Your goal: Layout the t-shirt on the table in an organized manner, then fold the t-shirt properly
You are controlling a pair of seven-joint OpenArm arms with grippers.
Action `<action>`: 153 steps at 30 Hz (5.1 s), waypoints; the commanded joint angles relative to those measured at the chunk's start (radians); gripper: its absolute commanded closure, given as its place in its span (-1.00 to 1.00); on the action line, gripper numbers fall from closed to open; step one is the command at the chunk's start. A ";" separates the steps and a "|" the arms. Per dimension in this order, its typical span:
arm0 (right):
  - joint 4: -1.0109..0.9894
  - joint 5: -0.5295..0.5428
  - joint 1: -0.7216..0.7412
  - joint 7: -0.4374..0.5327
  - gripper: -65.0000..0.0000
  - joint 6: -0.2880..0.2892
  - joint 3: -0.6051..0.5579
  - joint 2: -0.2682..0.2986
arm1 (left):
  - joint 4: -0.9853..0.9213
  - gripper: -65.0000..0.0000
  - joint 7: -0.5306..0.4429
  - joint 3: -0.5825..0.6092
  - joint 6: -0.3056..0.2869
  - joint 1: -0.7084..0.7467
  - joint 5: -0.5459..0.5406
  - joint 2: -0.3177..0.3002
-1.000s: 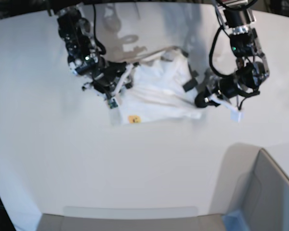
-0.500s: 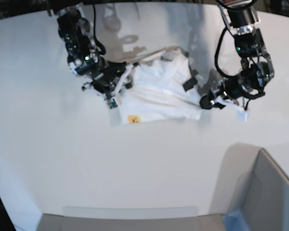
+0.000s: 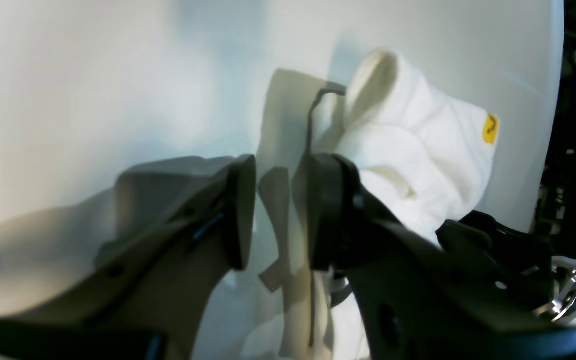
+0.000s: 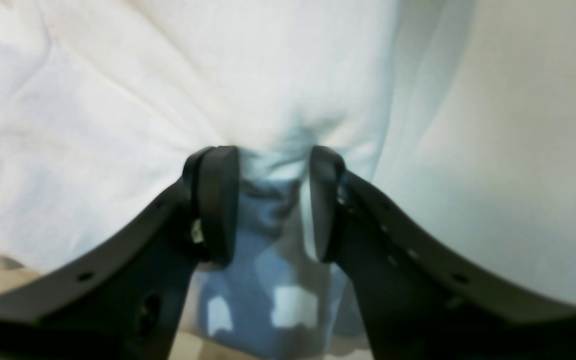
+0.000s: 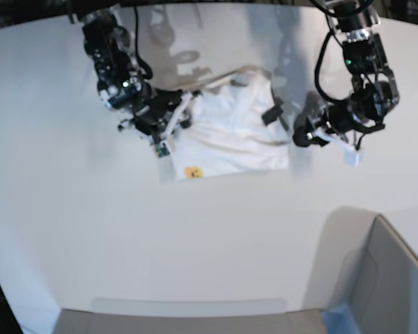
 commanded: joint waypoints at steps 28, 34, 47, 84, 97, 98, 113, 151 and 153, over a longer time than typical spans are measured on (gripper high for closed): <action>0.011 0.006 0.030 0.007 0.25 0.001 0.000 0.002 | 0.342 0.40 0.076 0.056 0.049 0.282 -0.161 -0.021; 0.011 0.006 0.030 0.007 0.25 0.001 0.000 0.002 | 0.340 0.40 0.076 0.065 0.075 0.322 -0.168 -0.006; 0.012 0.006 0.026 0.007 0.25 0.001 0.000 0.002 | 0.334 0.40 0.076 0.133 0.074 0.350 -0.162 0.034; 0.015 0.003 0.027 0.007 0.25 0.001 0.000 0.004 | 0.211 0.73 0.020 0.134 0.072 0.293 -0.311 0.030; 0.015 0.003 0.027 0.007 0.25 0.001 0.000 0.002 | 0.210 1.00 0.022 0.136 0.075 0.267 -0.310 -0.090; 0.015 0.003 0.027 0.007 0.25 0.001 0.000 0.002 | 0.210 1.00 0.022 0.136 0.075 0.264 -0.310 -0.102; 0.041 0.006 0.021 0.007 0.25 0.001 0.000 0.002 | 0.176 1.00 0.014 0.070 0.077 0.256 -0.310 -0.125; 0.009 0.008 0.037 0.010 0.25 0.001 0.000 -0.004 | 0.098 1.00 0.016 -0.061 0.077 0.264 -0.274 -0.122; 0.009 0.008 0.037 0.010 0.25 0.001 0.000 -0.002 | 0.056 1.00 0.016 -0.105 0.077 0.262 -0.274 -0.110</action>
